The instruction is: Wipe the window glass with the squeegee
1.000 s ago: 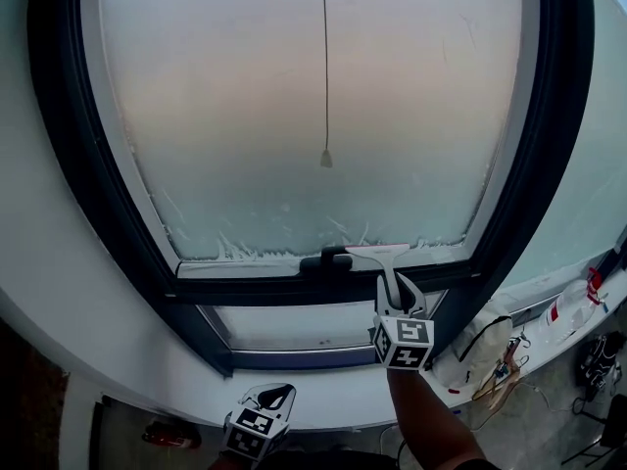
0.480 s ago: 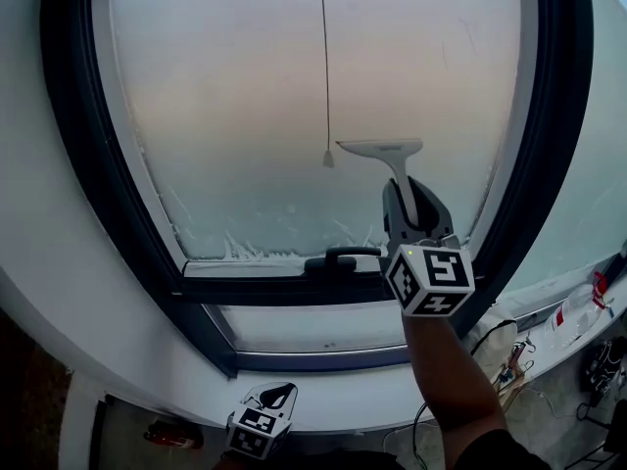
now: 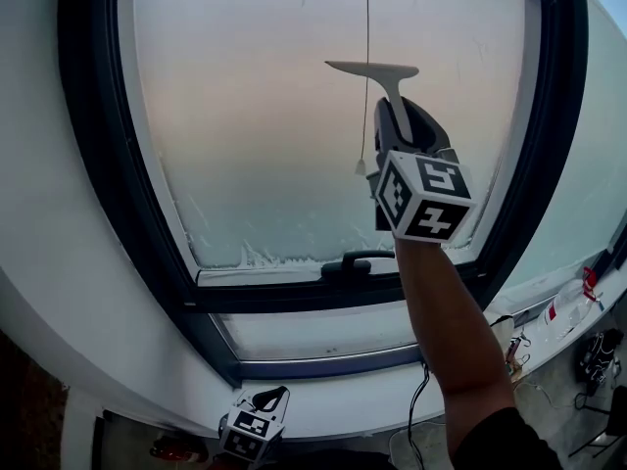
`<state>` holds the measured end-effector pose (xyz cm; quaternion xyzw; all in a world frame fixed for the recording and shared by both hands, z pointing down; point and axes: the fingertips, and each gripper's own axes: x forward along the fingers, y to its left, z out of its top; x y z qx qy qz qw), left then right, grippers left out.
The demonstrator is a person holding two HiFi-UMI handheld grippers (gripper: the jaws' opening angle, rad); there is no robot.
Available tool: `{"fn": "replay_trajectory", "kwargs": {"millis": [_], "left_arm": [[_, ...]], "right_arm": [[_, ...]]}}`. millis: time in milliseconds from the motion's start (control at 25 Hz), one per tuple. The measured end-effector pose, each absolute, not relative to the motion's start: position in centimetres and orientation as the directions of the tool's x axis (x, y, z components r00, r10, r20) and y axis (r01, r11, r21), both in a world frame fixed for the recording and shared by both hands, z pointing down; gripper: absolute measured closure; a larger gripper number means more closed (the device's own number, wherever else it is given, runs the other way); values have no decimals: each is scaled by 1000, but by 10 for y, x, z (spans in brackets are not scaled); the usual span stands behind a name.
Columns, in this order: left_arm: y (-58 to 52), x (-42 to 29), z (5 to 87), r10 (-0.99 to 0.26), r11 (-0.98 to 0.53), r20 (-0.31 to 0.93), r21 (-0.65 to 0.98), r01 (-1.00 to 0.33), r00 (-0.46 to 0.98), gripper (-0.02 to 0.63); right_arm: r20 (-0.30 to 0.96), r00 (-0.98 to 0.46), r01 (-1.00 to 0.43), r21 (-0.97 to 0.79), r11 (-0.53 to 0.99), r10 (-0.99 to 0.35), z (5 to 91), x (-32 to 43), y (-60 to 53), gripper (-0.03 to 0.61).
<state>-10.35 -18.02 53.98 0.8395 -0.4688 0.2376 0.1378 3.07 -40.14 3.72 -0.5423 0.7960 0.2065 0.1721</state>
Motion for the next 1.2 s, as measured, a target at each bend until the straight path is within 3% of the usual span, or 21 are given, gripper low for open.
{"fn": "replay_trajectory", "kwargs": {"millis": [520,1200], "left_arm": [[-174,-143,539,-711,-550,506,32,-834,488,614],[-175,-151,547,-686,-580,501,62,-812,528,614]], "right_arm": [[-479,-278,-960,178,218,-833,35,-23,-400,491],[-354,-273,-958,187,218,-895,130,-31,-403,491]]}}
